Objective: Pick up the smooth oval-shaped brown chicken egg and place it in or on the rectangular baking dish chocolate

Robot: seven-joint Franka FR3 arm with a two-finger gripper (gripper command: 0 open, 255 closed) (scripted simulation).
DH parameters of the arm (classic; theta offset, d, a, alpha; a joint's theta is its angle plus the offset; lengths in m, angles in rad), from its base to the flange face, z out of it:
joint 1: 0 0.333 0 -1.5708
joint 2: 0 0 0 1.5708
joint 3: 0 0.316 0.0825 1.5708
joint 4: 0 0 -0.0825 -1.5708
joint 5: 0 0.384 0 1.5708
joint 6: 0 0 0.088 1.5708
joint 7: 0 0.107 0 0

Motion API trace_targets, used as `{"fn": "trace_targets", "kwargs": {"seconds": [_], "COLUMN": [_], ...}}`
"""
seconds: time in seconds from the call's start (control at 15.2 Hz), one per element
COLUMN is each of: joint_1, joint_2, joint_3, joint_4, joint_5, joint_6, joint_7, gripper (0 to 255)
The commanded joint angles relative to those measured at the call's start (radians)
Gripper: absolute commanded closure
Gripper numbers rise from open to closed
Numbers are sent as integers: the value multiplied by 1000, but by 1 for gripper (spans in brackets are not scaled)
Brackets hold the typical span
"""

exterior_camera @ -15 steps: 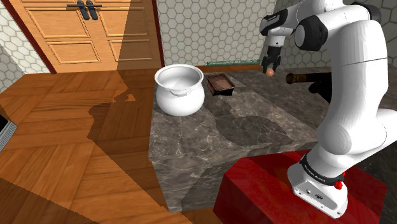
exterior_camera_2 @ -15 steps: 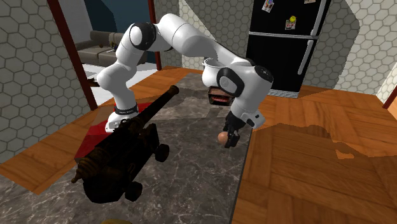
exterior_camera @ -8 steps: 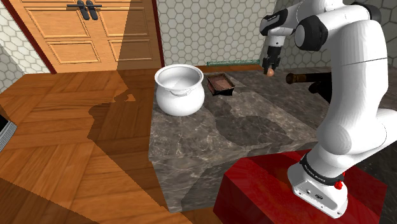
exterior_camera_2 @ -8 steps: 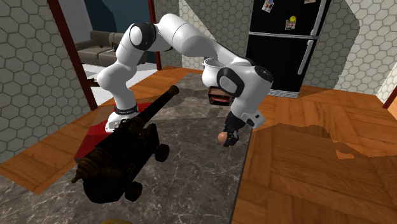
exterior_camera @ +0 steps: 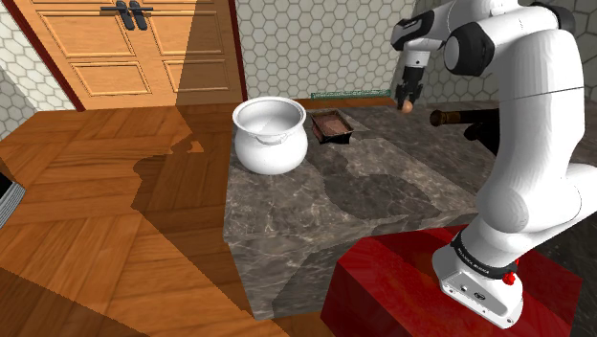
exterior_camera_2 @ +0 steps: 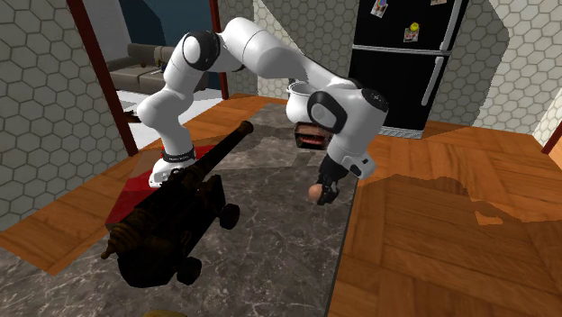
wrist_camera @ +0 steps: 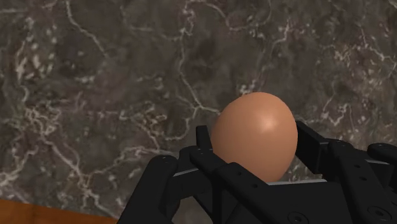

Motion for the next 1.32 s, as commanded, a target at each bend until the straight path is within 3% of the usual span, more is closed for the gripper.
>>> {"fn": "trace_targets", "kwargs": {"seconds": [0.0,1.25], "joint_1": [1,-19], "joint_2": [-12,-54], "joint_3": [-2,-14], "joint_4": [7,201], "joint_5": [-4,-22], "joint_6": [-18,-247], "joint_7": [2,20], "gripper": [255,255]}}
